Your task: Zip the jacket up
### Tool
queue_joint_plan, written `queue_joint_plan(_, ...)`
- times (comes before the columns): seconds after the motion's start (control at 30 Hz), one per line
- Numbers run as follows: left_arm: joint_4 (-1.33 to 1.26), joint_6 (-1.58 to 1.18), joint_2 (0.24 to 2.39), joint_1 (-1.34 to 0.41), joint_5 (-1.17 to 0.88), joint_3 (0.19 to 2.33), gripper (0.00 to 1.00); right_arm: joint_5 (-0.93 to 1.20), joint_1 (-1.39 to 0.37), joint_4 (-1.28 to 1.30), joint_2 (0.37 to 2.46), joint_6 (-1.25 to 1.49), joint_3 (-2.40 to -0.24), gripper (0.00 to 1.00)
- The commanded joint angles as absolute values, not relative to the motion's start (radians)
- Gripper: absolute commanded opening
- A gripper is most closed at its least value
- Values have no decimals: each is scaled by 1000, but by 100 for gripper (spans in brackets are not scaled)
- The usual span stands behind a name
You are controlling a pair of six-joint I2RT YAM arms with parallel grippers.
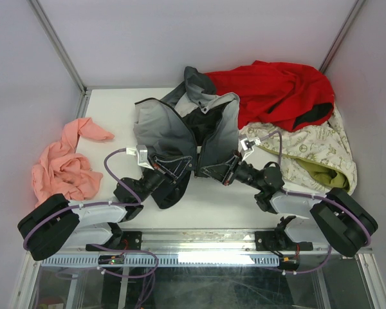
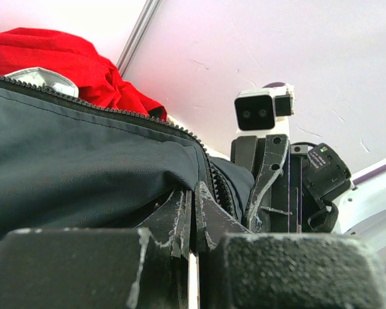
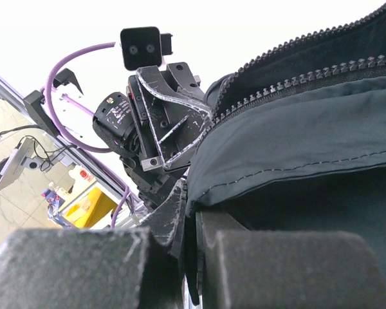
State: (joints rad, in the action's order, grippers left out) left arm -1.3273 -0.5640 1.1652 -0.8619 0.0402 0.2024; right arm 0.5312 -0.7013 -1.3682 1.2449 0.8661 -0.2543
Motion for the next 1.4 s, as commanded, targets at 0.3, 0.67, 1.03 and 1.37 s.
queue_joint_plan(0.3, -1445, -600, 1141, -855, -6, 196, 0, 487, -709, -1525, 1264, 868, -263, 0)
queue_joint_plan(0.67, -1436, -613, 1129, -856, -19, 187, 0, 448, -709, -1588, 1300, 908, -253, 0)
queue_joint_plan(1.03, -1356, -673, 1053, -857, -24, 179, 0, 482, -707, -1594, 1323, 841, -276, 0)
queue_joint_plan(1.37, -1279, -673, 1025, -856, 49, 169, 0, 540, -708, -1615, 1328, 800, -286, 0)
